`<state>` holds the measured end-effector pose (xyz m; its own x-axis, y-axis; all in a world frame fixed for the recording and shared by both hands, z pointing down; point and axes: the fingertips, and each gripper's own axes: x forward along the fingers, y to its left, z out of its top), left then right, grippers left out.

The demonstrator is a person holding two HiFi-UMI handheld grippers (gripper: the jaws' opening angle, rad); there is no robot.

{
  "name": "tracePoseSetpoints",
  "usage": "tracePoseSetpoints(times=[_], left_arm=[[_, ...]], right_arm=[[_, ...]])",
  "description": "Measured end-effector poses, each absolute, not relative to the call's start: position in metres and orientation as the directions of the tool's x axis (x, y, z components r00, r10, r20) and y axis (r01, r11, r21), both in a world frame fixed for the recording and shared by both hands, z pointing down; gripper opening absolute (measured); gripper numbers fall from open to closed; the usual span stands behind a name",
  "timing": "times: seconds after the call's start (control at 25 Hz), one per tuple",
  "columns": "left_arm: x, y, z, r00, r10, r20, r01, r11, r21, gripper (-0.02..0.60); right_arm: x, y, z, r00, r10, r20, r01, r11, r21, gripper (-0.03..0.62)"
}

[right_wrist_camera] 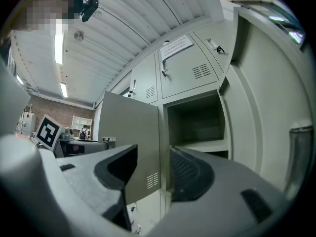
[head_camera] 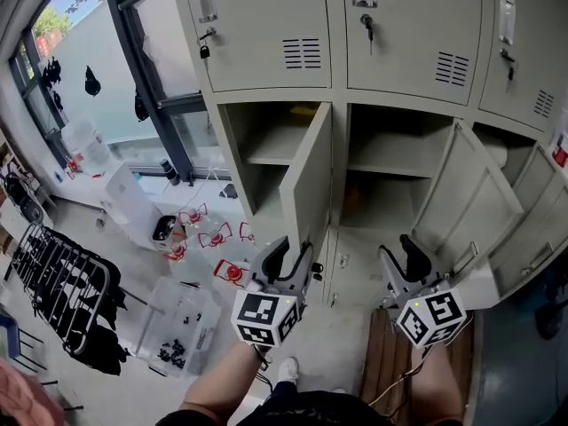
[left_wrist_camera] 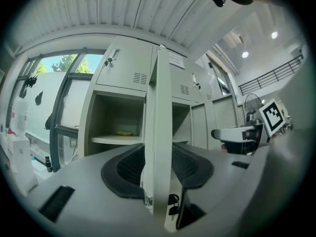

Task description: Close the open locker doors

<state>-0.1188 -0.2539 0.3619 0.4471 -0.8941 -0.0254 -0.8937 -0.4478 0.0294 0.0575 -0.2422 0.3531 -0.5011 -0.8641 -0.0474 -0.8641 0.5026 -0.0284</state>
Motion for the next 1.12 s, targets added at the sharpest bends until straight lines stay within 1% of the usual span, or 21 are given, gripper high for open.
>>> tracePoseSetpoints(times=[0.2,0.4,1.12], left_arm=[[-0.139,-0.258,0.361,0.412,-0.911,-0.029,-0.91,-0.413,0.044,0.106],[-0.151,-0.263,0.362,0.416,-0.909,-0.017,-0.908,-0.417,0.037,0.107],[-0.219,-0.309,0.36,0.39,-0.92,-0.042,-0.918,-0.392,0.063,0.138]], right_arm=[[0.047,-0.247,0.351,-0.502,-0.863,-0.06,-0.863,0.504,-0.038,0.204],[0.031,-0.254,0.352,-0.517,-0.854,-0.056,-0.853,0.52,-0.046,0.204],[-0.03,-0.303,0.351,-0.533,-0.845,-0.029,-0.845,0.534,-0.024,0.204]])
